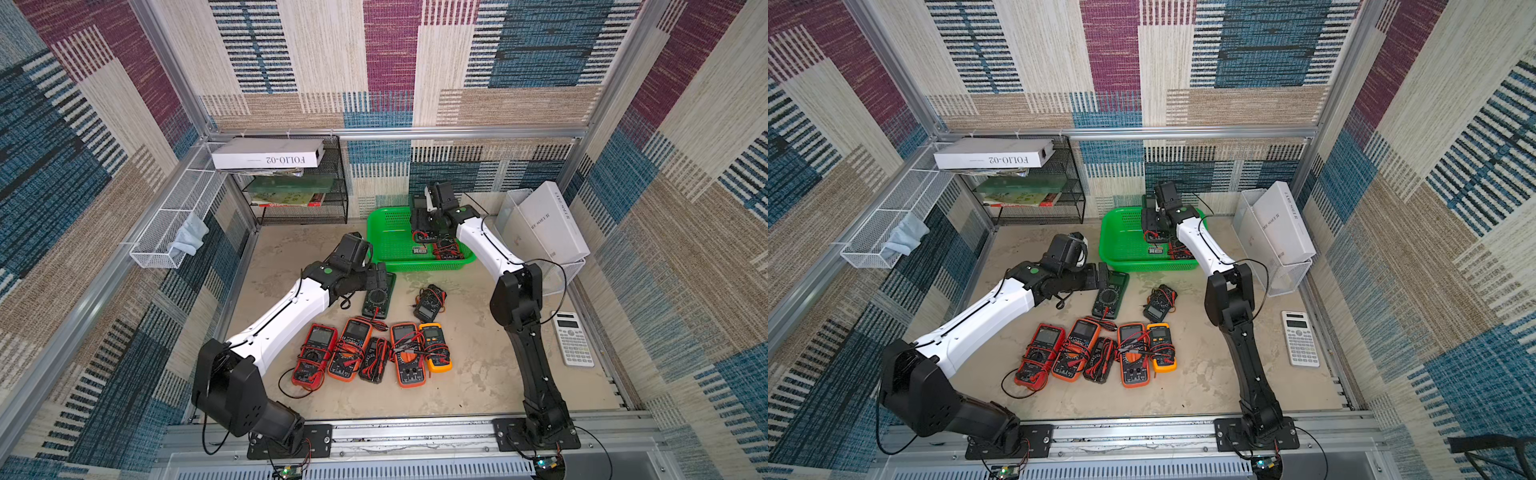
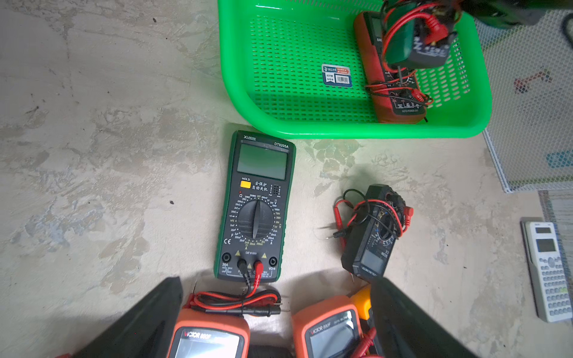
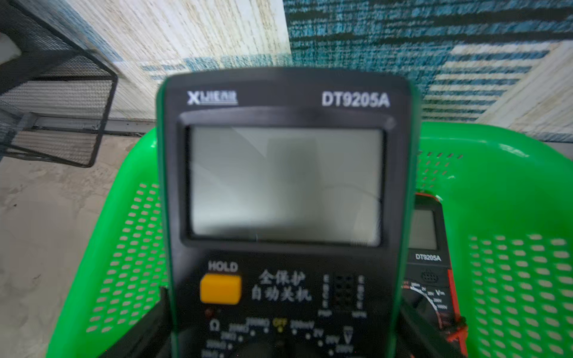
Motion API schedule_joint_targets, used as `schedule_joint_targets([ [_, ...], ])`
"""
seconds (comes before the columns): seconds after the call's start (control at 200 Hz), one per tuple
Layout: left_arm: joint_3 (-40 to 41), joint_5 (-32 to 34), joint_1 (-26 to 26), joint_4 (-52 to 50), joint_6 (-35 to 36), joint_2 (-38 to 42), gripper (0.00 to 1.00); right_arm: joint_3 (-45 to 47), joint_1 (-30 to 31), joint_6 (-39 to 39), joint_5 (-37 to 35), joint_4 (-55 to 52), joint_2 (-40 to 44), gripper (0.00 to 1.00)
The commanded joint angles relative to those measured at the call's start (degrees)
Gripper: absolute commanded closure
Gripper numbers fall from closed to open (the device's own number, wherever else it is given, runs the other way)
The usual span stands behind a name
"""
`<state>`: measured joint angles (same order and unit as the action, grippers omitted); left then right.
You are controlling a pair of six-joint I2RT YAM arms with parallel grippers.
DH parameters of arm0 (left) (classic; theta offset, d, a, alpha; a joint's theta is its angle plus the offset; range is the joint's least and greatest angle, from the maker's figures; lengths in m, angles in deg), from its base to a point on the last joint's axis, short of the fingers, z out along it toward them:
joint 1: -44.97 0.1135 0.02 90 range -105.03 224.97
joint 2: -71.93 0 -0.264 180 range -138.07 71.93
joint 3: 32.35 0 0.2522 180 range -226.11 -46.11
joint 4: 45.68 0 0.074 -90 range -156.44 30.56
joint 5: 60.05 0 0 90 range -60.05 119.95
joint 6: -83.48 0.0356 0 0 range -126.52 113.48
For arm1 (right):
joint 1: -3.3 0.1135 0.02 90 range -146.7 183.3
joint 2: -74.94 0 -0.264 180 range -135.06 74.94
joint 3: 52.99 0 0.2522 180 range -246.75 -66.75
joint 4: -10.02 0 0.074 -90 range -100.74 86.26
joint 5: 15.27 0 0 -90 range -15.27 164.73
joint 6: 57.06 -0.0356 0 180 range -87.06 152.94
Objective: Put the multimeter into the basket
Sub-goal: Place the multimeter in the basket.
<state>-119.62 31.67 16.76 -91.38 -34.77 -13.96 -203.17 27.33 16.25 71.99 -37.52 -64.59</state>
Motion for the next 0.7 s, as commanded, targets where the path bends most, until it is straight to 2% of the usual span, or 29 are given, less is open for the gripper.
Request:
schedule_joint_targets([
  [0.0, -0.1, 0.1, 0.3, -0.4, 0.6, 0.4, 0.01, -0.9, 0.1, -0.4, 2.7, -0.1, -1.6, 0.42],
  [0.466, 0.0, -0.7, 0.3, -0.3, 0.0, 0.6, 0.01, 4.2, -0.6, -1.5, 0.9, -1.5, -3.4, 0.39],
  [0.566, 0.2, -0.8, 0.3, -0.3, -0.1, 0.7, 0.01, 4.6, -0.8, -2.1, 0.1, -2.1, -3.6, 0.28],
  [0.691, 0.5, -0.9, 0.3, -0.2, -0.4, 0.9, 0.01, 4.8, -1.2, -2.5, -1.2, -3.0, -3.7, 0.08],
])
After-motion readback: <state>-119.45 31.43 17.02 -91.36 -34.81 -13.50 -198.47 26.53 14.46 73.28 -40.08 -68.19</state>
